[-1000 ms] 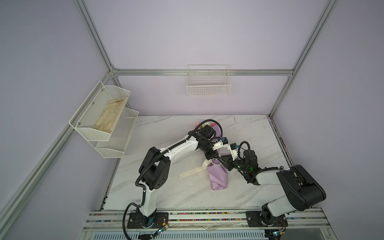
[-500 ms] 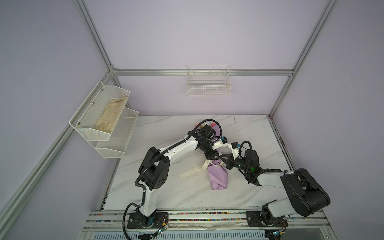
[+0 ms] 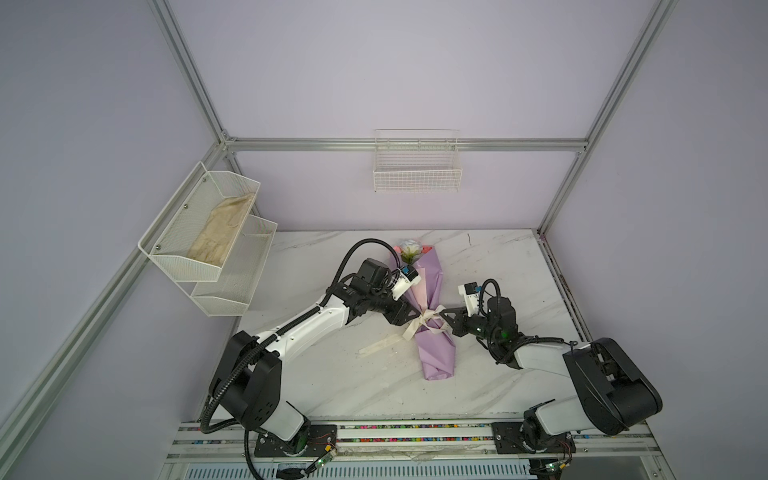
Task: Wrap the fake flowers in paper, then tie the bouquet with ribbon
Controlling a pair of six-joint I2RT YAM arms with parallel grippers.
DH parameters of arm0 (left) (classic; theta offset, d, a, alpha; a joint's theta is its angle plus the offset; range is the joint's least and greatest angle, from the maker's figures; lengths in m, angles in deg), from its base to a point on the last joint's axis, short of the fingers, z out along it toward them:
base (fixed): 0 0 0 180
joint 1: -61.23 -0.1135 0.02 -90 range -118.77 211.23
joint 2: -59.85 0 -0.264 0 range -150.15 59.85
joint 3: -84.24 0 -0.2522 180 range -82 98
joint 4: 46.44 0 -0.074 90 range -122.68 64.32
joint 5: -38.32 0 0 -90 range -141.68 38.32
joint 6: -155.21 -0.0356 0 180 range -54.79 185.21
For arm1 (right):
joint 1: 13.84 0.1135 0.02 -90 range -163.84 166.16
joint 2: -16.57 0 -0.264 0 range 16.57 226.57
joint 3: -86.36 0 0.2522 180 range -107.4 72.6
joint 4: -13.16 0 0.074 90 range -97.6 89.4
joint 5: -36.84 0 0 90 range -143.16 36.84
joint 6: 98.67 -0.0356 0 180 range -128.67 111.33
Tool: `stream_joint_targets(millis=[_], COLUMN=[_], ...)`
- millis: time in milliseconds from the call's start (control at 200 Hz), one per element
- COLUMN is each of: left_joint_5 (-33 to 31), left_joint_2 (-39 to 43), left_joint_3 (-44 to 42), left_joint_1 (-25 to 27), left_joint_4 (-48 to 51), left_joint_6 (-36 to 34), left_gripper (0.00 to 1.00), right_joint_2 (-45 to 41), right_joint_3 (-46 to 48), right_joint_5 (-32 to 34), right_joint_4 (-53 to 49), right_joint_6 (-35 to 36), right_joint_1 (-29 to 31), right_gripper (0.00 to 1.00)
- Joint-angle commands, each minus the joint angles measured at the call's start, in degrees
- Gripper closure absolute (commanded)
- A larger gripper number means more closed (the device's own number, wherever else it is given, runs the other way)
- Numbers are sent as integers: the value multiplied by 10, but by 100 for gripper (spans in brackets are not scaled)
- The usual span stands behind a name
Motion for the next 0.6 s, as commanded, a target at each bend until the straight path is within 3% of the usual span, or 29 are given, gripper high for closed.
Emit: stream_joint_targets(millis=[0, 370, 595], left_joint_5=[18, 51, 69], left_joint_2=[14, -29, -58], left_joint_3=[-71, -93, -69], left_joint_1=[1, 0, 1], left_joint_4=[-71, -107, -83], left_joint_6=[77, 66, 44], left_gripper=[41, 43, 70], right_joint_2=[-6, -5, -8], right_joint_3=[-15, -32, -40], right_joint_5=[4, -6, -4], right_joint_4=[-15, -44, -52], right_joint_6=[-18, -21, -33], right_joint_1=[0, 0, 1], right_gripper=[100, 100, 100])
